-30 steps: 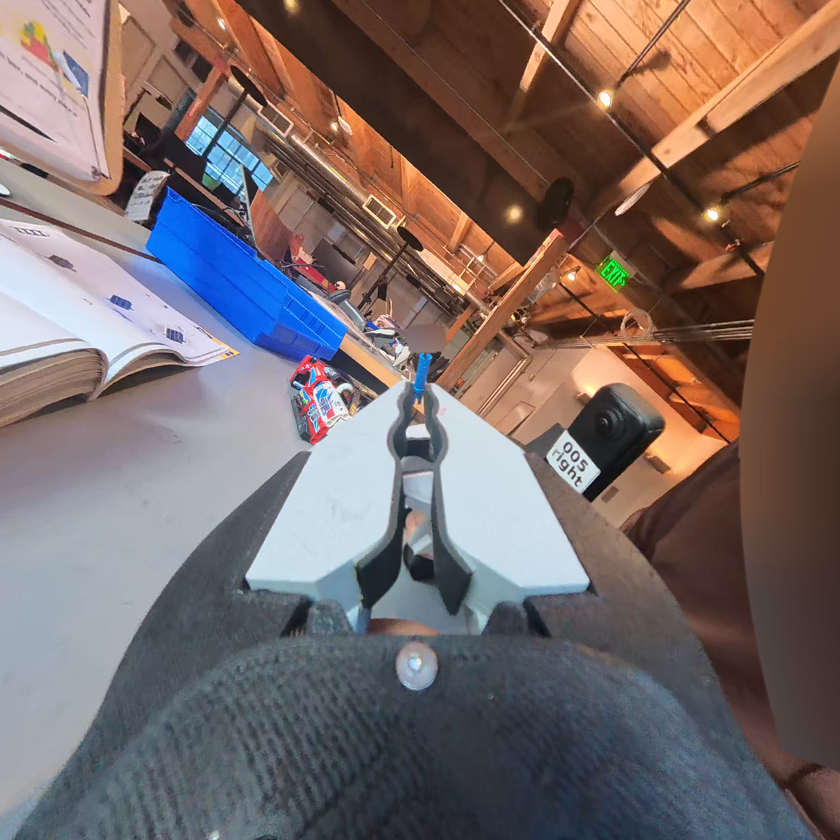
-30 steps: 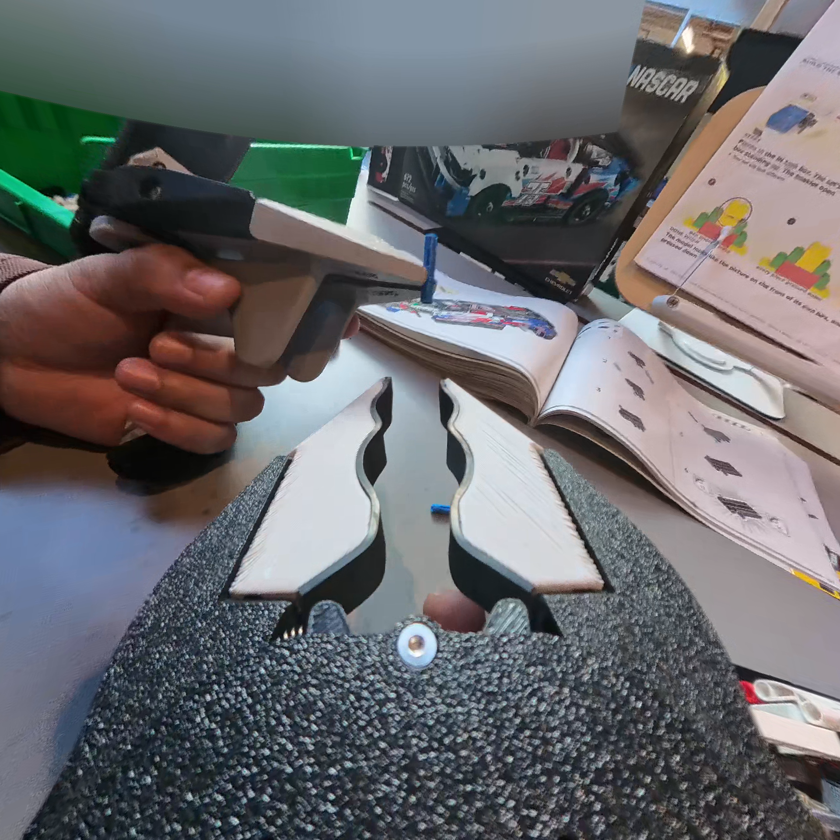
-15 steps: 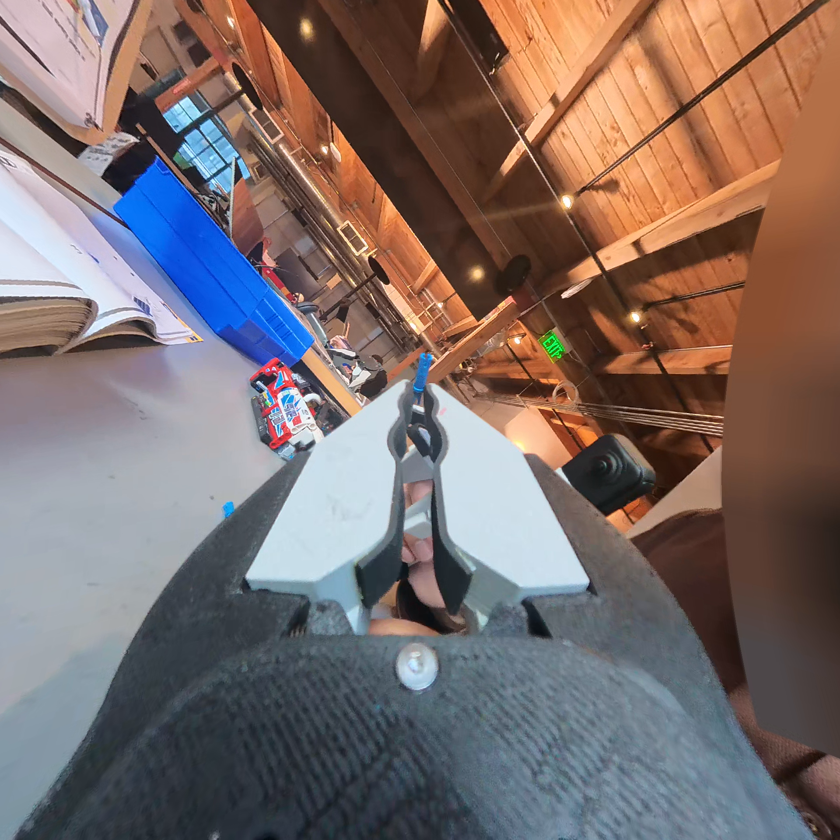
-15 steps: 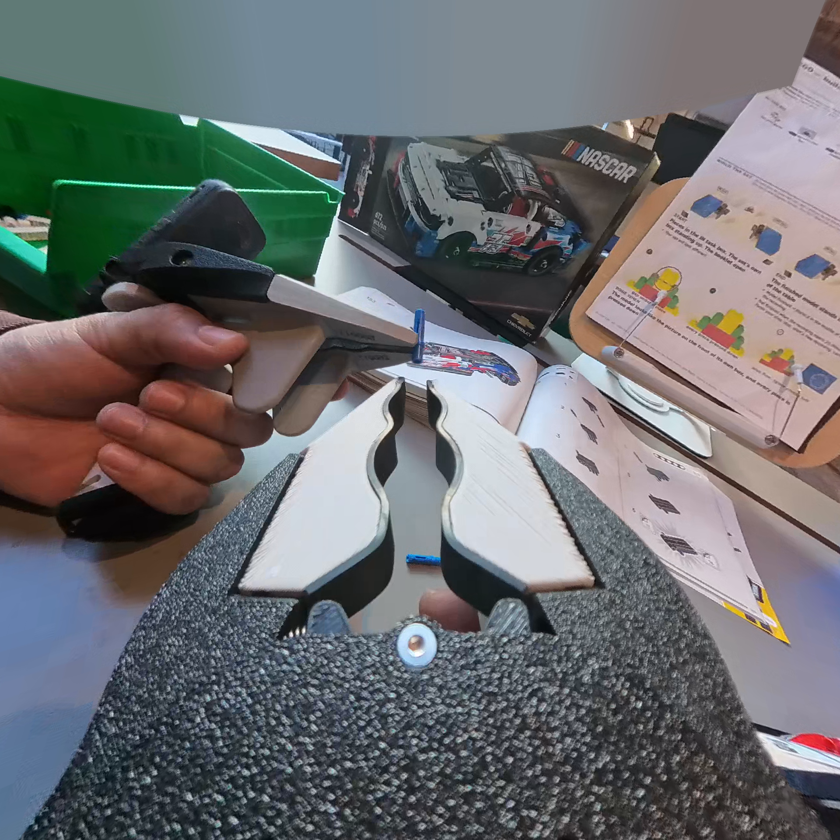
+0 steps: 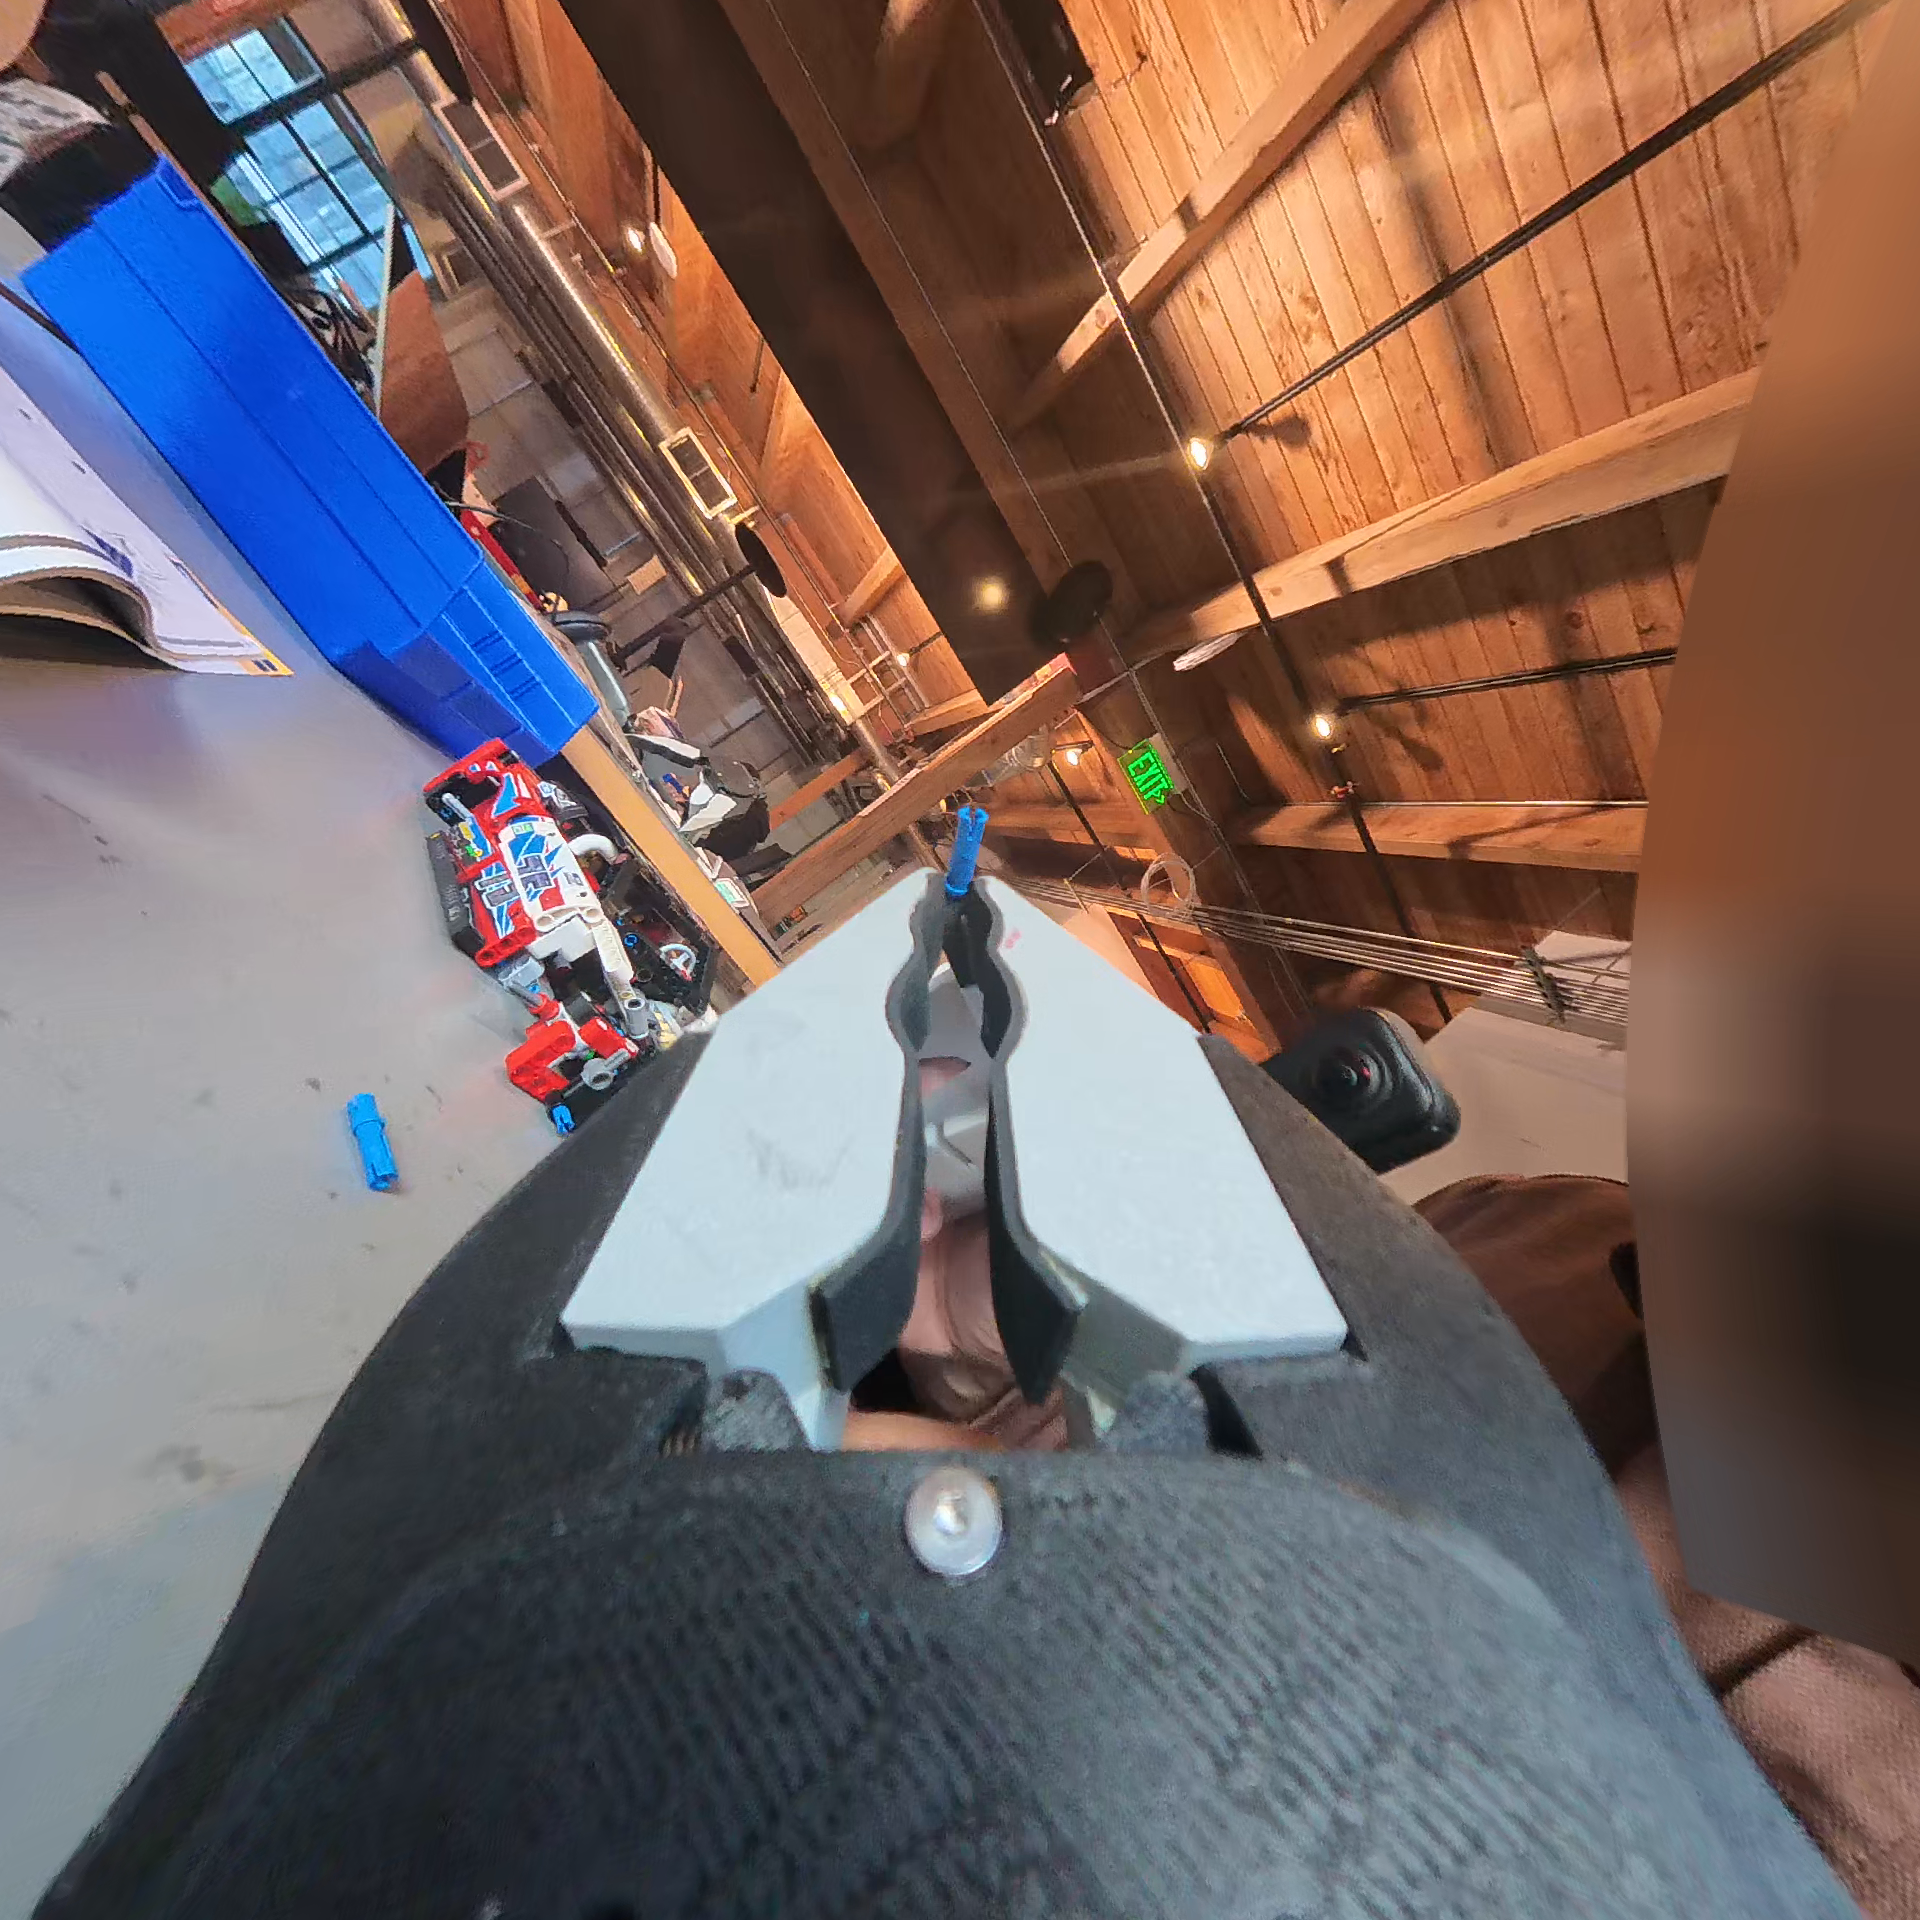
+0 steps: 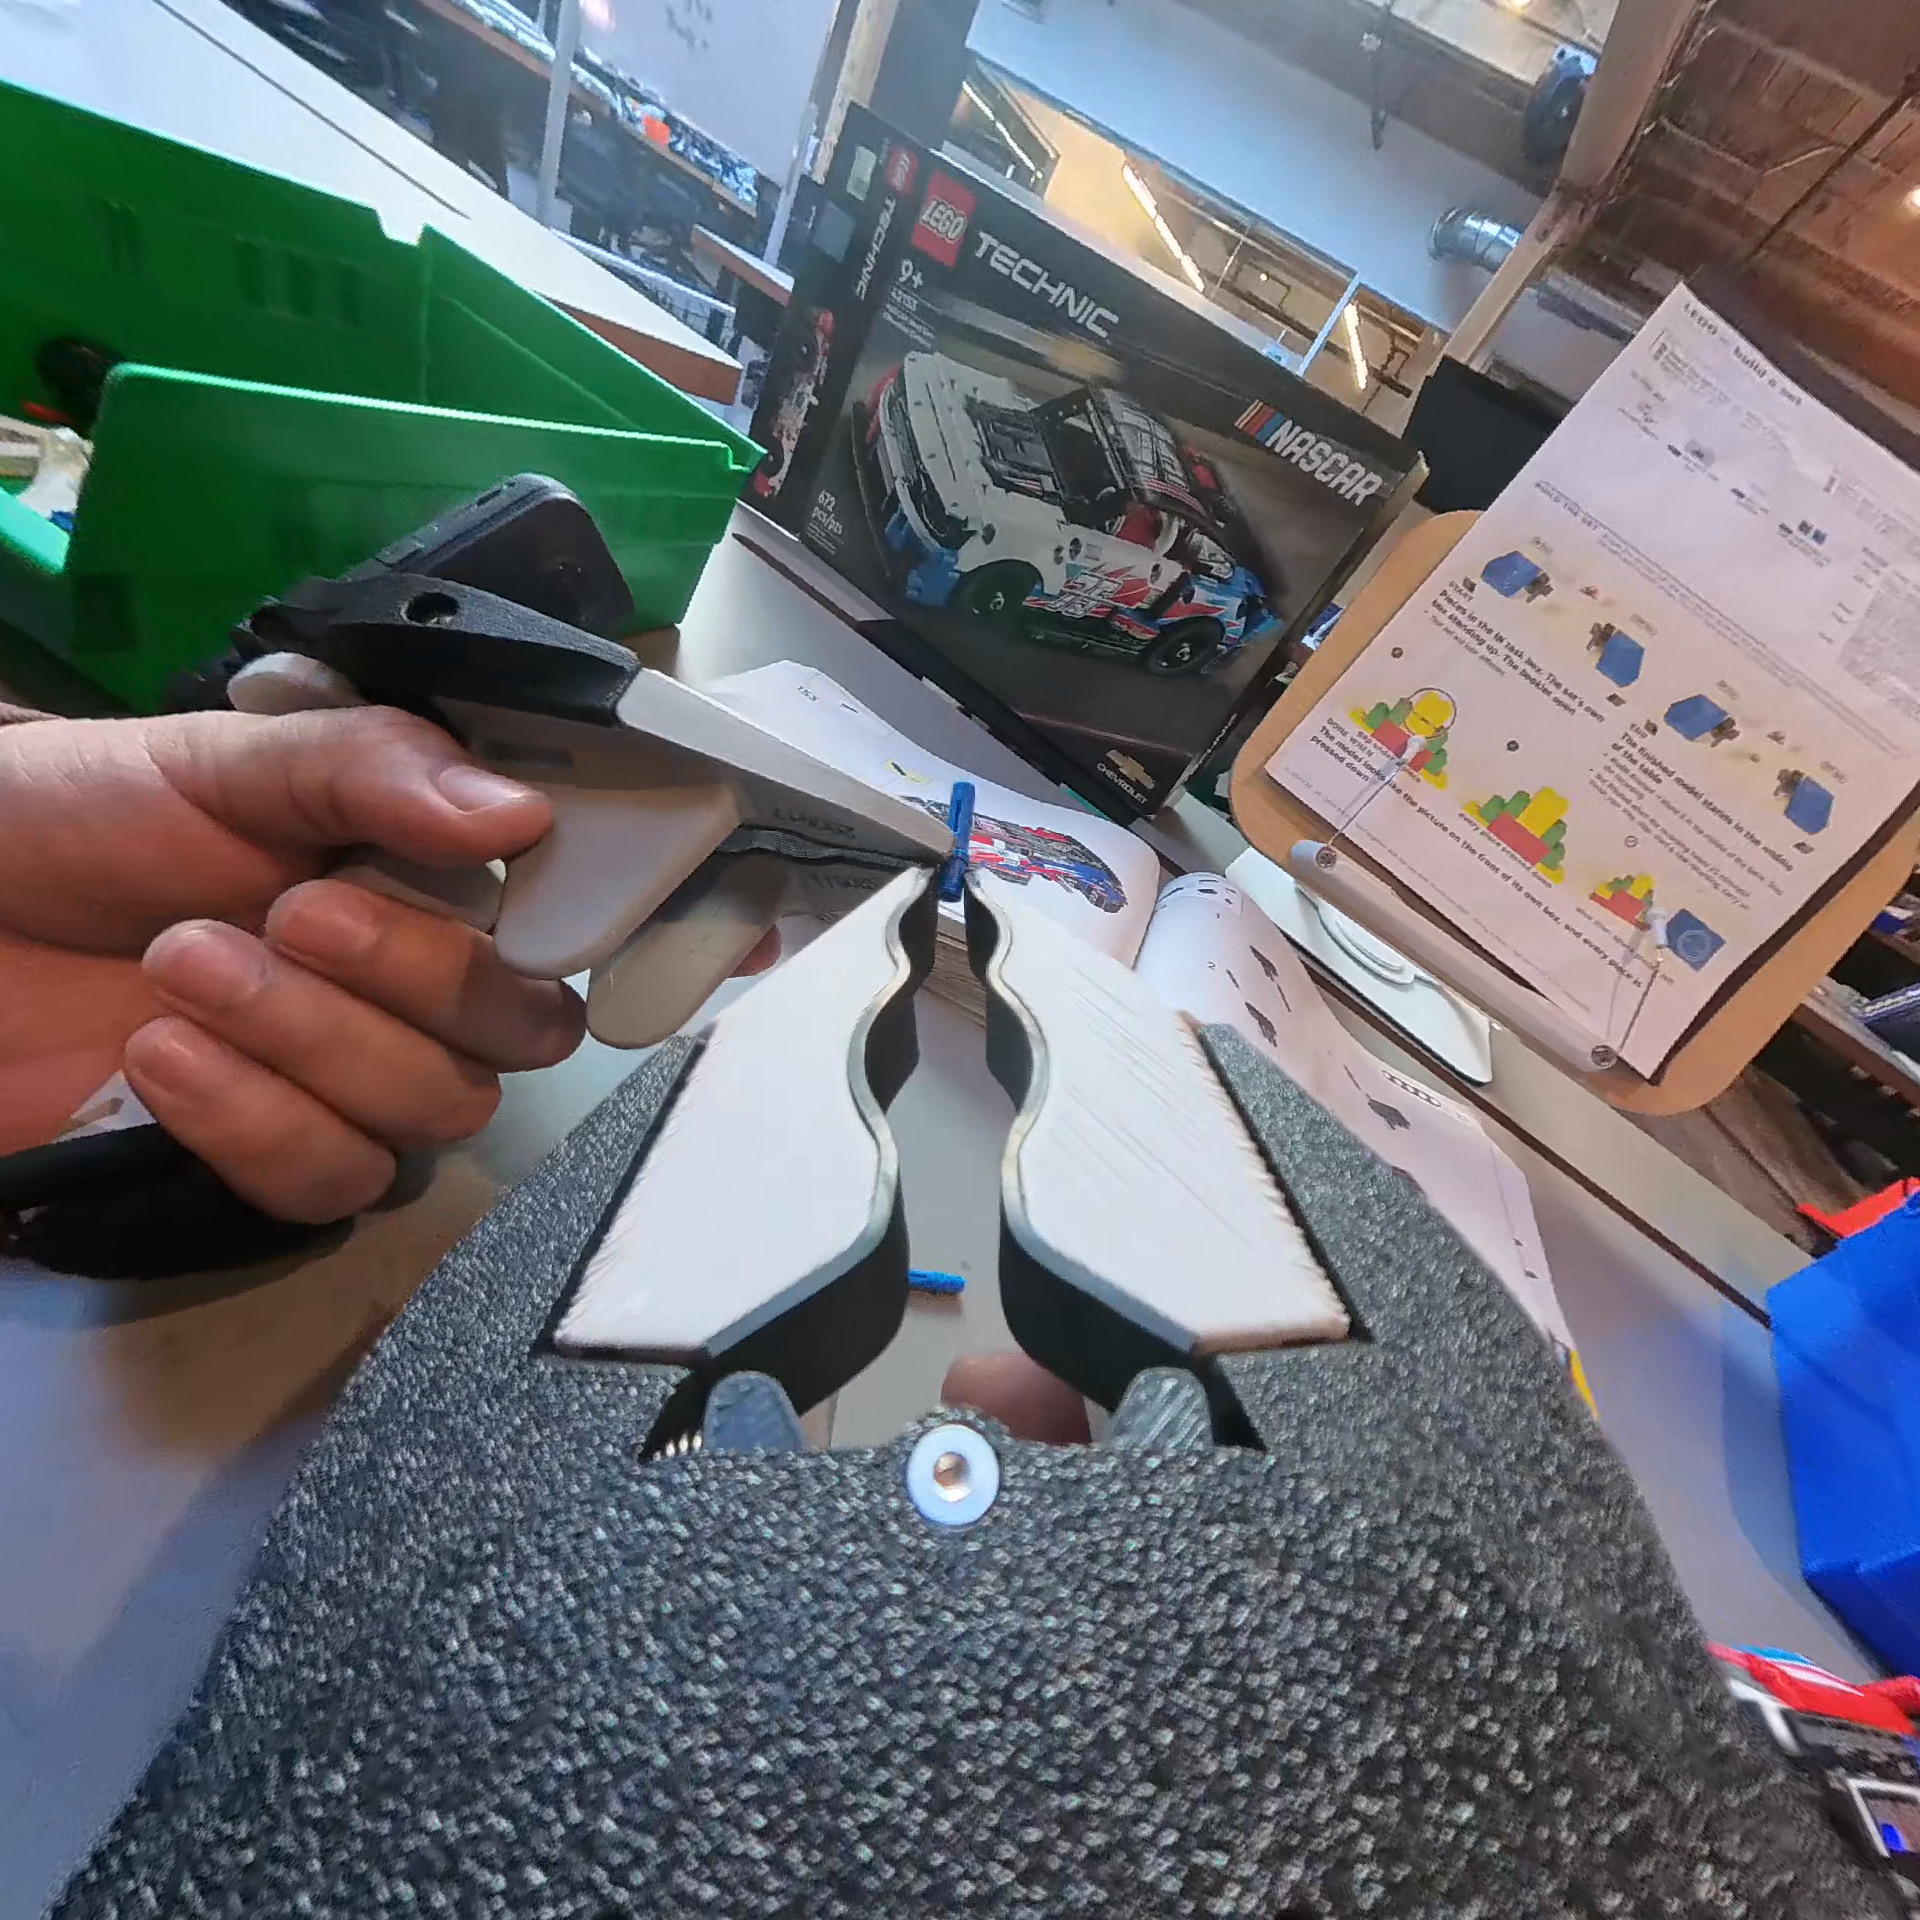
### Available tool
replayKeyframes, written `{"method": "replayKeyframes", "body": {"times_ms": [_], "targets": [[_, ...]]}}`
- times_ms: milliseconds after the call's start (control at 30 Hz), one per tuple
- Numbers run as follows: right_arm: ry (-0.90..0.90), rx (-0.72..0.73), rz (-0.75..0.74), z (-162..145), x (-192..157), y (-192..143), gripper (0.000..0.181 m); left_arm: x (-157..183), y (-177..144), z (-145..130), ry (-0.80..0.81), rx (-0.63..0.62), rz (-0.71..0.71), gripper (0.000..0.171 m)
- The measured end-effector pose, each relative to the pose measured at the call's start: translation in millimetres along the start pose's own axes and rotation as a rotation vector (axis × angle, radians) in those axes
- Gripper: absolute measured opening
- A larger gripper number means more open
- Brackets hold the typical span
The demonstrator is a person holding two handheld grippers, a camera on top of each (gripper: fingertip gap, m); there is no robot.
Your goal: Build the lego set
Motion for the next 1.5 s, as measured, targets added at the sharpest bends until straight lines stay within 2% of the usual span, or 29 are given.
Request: {"method": "replayKeyframes", "body": {"times_ms": [133,300,433,600,700,800,900,1000,1100,1200,1300,1367,1433,1500], "targets": [[-0.039,-0.026,0.006,-1.3,1.9,-5.6,0.004,0.0,2.4,-2.0,-0.002,-0.038,0.001,0.002],[-0.040,-0.061,0.039,-9.8,7.3,-18.6,0.004,0.6,10.2,-5.8,0.040,-0.154,0.043,0.002],[-0.008,-0.084,0.023,-18.3,16.0,-31.9,0.004,5.9,14.2,-4.6,0.187,-0.200,0.073,0.001],[0.099,-0.049,0.089,-27.0,26.2,-44.9,0.004,11.9,13.0,2.3,0.412,-0.261,0.168,0.021],[0.187,-0.039,0.142,-32.9,33.9,-49.1,0.004,20.6,11.8,1.7,0.599,-0.309,0.183,0.040],[0.285,-0.002,0.181,-40.8,49.0,-57.9,0.004,27.1,13.8,-3.6,0.746,-0.355,0.204,0.040],[0.237,0.018,0.143,-49.6,69.9,-76.3,0.004,29.8,17.3,-9.7,0.798,-0.405,0.198,0.035],[0.191,-0.064,0.058,-66.5,99.9,-98.2,0.004,30.2,18.8,-11.3,0.808,-0.422,0.195,0.030],[0.271,-0.227,0.033,-91.9,129.1,-122.5,0.005,28.3,25.6,-14.5,0.844,-0.471,0.237,0.026],[0.337,-0.293,0.046,-114.3,146.1,-146.5,0.005,18.0,51.8,-19.3,0.957,-0.550,0.358,0.022],[0.387,-0.349,0.104,-128.2,151.1,-156.2,0.004,13.1,96.0,-26.6,1.026,-0.718,0.406,0.010],[0.372,-0.381,0.133,-132.2,150.3,-154.5,0.004,9.2,127.2,-30.3,0.994,-0.859,0.408,0.007],[0.313,-0.441,0.144,-134.1,150.0,-148.7,0.004,-1.4,156.4,-33.0,0.922,-1.054,0.402,0.013],[0.277,-0.486,0.157,-135.2,151.6,-141.4,0.004,-16.9,180.2,-31.7,0.913,-1.133,0.424,0.014]]}}
Point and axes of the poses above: each gripper's, where its closed fingertips meet, y out along the fingers, z out of its top, x = y × z across the jaws, the point moved 10 cm from there along -y, back along the fingers, and after that the axes turned 9 degrees about -x, right-handed, at the moved point
